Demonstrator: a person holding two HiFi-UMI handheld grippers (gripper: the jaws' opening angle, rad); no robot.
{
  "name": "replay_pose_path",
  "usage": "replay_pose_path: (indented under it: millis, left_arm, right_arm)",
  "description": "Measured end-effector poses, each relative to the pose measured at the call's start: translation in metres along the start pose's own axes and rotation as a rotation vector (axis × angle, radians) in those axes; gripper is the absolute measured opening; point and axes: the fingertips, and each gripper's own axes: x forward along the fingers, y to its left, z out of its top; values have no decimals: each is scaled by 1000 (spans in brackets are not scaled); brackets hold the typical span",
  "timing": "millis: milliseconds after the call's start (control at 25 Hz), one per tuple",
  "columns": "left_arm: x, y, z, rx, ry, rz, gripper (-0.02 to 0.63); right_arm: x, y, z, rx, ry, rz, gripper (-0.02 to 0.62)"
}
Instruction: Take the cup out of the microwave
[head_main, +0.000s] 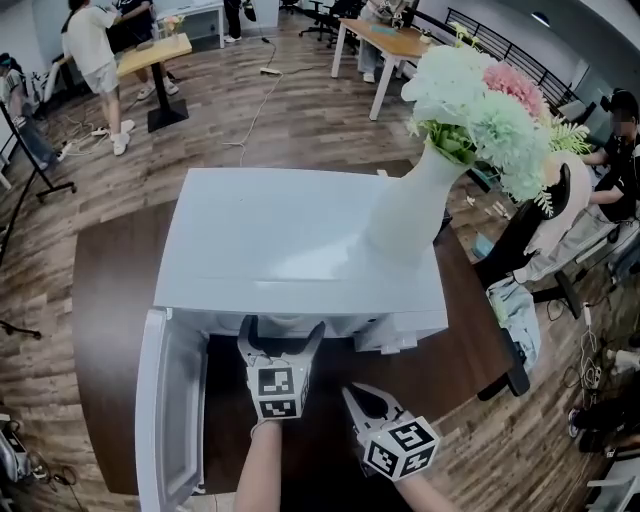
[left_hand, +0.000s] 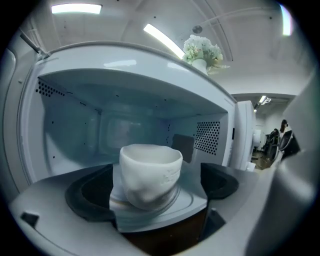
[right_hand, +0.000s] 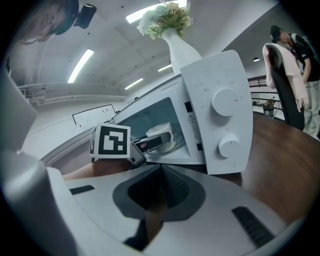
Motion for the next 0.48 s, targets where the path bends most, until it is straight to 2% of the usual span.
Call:
replay_pose_path:
  millis: [280,480]
  left_arm:
    - [25,5,5,23,-23,30,517]
    - [37,9,1,32,-6,39,517]
  right_arm:
    - [8,-1,-6,6,30,19,-5]
    - [11,-11,-7,17,41,4,-5]
